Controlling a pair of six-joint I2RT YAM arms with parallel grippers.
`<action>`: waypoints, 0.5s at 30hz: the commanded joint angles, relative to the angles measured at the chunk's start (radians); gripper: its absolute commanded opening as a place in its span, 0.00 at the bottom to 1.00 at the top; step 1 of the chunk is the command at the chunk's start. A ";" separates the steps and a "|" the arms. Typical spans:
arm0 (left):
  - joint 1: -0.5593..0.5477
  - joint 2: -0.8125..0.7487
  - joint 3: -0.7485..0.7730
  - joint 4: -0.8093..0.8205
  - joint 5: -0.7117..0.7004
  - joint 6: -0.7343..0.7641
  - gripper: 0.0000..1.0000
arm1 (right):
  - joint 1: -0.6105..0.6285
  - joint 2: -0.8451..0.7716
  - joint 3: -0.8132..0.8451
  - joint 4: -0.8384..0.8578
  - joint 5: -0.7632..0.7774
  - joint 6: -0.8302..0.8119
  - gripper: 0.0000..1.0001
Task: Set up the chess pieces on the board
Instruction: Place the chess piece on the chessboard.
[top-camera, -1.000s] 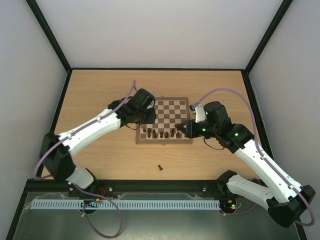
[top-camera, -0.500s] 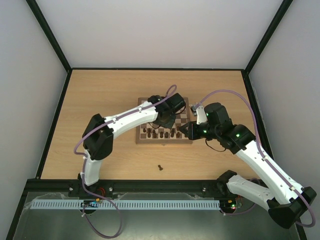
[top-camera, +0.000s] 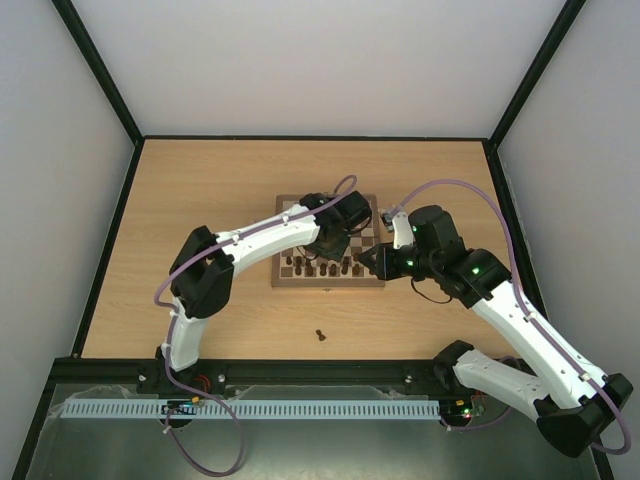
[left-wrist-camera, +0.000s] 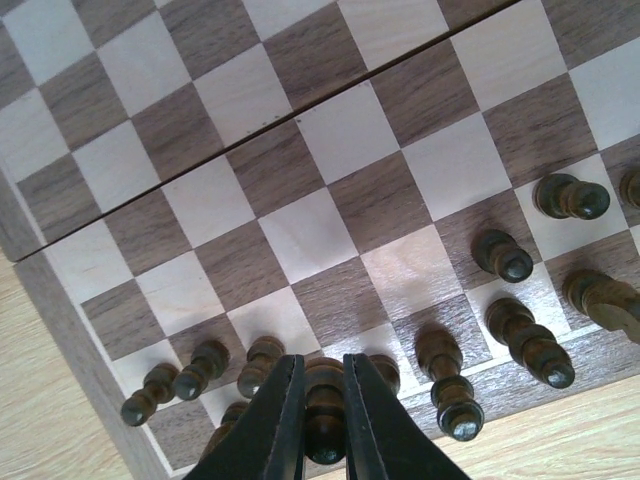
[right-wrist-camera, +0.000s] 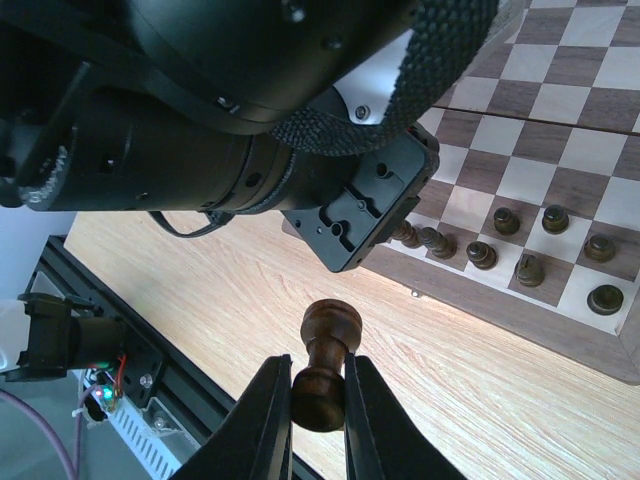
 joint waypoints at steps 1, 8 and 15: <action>0.009 0.003 -0.033 0.058 0.035 0.012 0.03 | -0.002 -0.012 0.018 -0.026 -0.007 -0.015 0.05; 0.029 0.004 -0.076 0.111 0.054 0.005 0.03 | -0.002 -0.016 0.018 -0.027 -0.008 -0.015 0.05; 0.042 0.016 -0.112 0.144 0.065 0.003 0.03 | -0.003 -0.016 0.016 -0.026 -0.009 -0.015 0.05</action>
